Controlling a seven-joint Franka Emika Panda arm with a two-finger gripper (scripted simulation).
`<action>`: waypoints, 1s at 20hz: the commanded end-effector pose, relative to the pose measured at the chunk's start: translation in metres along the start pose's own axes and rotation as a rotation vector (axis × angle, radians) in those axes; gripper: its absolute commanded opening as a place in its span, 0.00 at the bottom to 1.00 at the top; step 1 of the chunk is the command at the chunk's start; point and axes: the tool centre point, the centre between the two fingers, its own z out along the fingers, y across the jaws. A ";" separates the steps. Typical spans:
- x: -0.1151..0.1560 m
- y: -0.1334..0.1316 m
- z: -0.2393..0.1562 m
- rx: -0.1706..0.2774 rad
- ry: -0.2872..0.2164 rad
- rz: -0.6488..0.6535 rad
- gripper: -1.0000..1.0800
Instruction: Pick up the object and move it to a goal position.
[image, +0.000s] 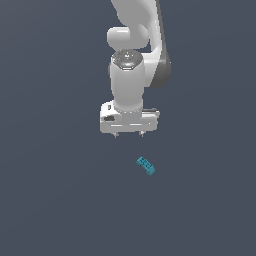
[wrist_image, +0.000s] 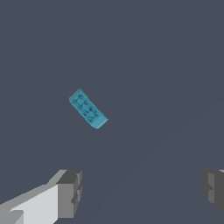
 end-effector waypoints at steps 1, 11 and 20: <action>0.000 0.000 0.000 0.000 0.000 0.000 0.96; -0.005 -0.011 0.016 -0.017 -0.023 -0.018 0.96; 0.001 -0.015 0.022 -0.018 -0.023 -0.067 0.96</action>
